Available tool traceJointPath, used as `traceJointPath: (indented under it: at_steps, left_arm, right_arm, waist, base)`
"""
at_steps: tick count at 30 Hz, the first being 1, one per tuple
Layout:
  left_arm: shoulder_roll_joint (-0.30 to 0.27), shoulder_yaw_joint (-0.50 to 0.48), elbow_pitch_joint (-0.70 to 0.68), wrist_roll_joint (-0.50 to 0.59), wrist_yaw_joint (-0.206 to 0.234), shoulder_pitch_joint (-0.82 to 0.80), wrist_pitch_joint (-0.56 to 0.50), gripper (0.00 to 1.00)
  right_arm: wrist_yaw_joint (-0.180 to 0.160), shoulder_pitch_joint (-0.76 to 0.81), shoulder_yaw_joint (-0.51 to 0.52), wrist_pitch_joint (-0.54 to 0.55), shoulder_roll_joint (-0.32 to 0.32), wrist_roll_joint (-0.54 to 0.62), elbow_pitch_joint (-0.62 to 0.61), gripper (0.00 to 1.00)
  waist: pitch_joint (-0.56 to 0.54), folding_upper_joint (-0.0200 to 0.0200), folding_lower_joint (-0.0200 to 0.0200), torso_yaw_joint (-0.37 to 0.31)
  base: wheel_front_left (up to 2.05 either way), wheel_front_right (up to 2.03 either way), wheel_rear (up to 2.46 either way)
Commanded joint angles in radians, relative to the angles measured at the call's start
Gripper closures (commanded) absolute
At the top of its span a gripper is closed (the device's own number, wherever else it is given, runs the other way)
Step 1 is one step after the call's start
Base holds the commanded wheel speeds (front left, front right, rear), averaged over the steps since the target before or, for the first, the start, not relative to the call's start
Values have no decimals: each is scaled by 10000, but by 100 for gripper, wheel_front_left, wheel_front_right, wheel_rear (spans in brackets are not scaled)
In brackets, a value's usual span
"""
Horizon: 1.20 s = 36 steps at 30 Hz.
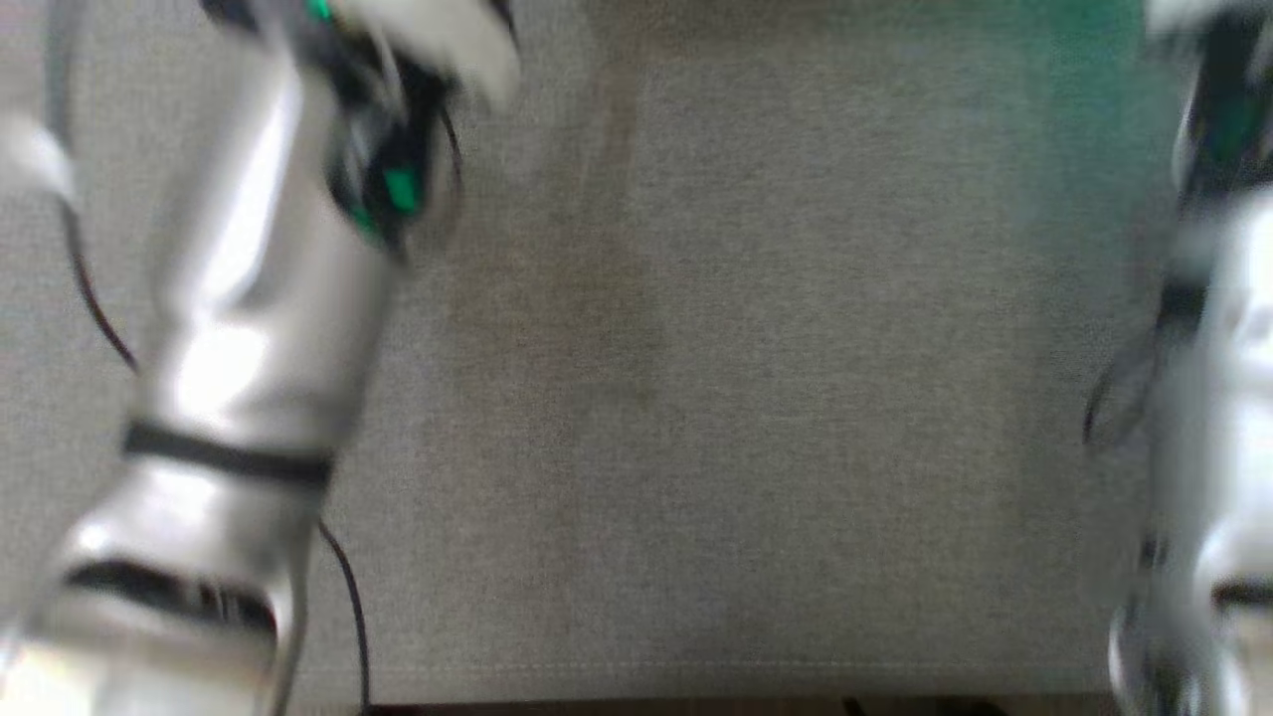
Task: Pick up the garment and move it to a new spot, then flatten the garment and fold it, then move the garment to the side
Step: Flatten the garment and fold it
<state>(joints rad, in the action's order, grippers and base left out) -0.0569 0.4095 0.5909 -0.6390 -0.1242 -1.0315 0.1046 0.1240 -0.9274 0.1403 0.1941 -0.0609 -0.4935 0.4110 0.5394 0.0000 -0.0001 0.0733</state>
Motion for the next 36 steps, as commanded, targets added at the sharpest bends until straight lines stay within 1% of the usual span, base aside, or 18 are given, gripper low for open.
traceJointPath:
  at_steps: [1, 5, 9, 11, 15, 17, 19, 22, 24, 26, 29, 30, 34, 36]
  left_arm:
    - [-493, 98, -709, -243, -59, 464, 130, 100]
    - [-1293, 797, -1926, -1024, -62, 3549, 386, 100]
    - [-1720, 1087, -3102, -1546, -17, 6404, 469, 100]
    - [-1940, 1230, -3815, -1645, 222, 7624, 411, 100]
    - [-2405, 1298, -5347, -1939, 1070, 9833, 107, 100]
    - [-2644, 1342, -6220, -2100, 1455, 10715, -158, 100]
    - [-2797, 1298, -7027, -2278, 1781, 11296, -350, 100]
    - [-2791, 1234, -7895, -2569, 1991, 11468, -615, 100]
    - [-2670, 1194, -8225, -2745, 2061, 11241, -805, 100]
    - [-2447, 1159, -8448, -2983, 2074, 10842, -1009, 100]
    - [-2052, 1061, -8539, -3292, 2151, 10036, -1307, 100]
    - [-2052, 1061, -8539, -3292, 2151, 10036, -1307, 100]
    - [-1500, 1072, -8104, -3591, 2272, 8836, -1792, 100]
    - [-1308, 1132, -7639, -3462, 2340, 8155, -1949, 100]
  right_arm:
    - [67, 624, -265, 101, 94, -62, -755, 100]
    - [67, 3976, -418, 586, -39, -540, -2014, 100]
    - [67, 6834, -282, 1061, -52, -890, -3161, 100]
    - [67, 8161, -298, 1361, -51, -883, -3787, 100]
    - [67, 10848, 124, 1959, 8, -996, -5254, 100]
    - [67, 12034, 529, 2205, 55, -1221, -6133, 100]
    - [67, 12727, 873, 2378, 84, -1427, -6933, 100]
    - [67, 12648, 1187, 2649, 99, -1686, -7575, 100]
    - [67, 12046, 1281, 2913, 102, -1735, -7672, 100]
    - [67, 11110, 1401, 3261, 103, -1513, -7681, 100]
    - [67, 9487, 1540, 4023, 104, -1160, -7429, 100]
    - [67, 9487, 1540, 4023, 104, -1160, -7429, 100]
    - [67, 7218, 1756, 5306, 105, -493, -6515, 100]
    - [67, 6237, 1887, 5779, 105, -128, -5983, 100]
  waist:
    - [-335, 0, 1, -175]
    - [-1209, 0, 1, -285]
    - [-2215, 0, 1, -251]
    - [-2684, 0, 1, -179]
    - [-3401, 0, 1, 117]
    - [-3512, 0, 1, 287]
    - [-3463, 0, 1, 392]
    - [-3250, 0, 1, 519]
    - [-3051, 0, 1, 612]
    - [-2812, 0, 1, 775]
    - [-2402, 0, 1, 1101]
    - [-2402, 0, 1, 1101]
    - [-1889, 0, 1, 1656]
    - [-1642, 0, 1, 1938]
  base:
    - [0, 0, 0]
    - [0, 0, 0]
    - [0, 0, 0]
    - [0, 0, 0]
    - [0, 0, 0]
    - [0, 0, 0]
    - [0, 0, 0]
    - [0, 0, 0]
    - [0, 0, 0]
    - [0, 0, 0]
    - [0, 0, 0]
    - [0, 0, 0]
    - [0, 0, 0]
    - [0, 0, 0]
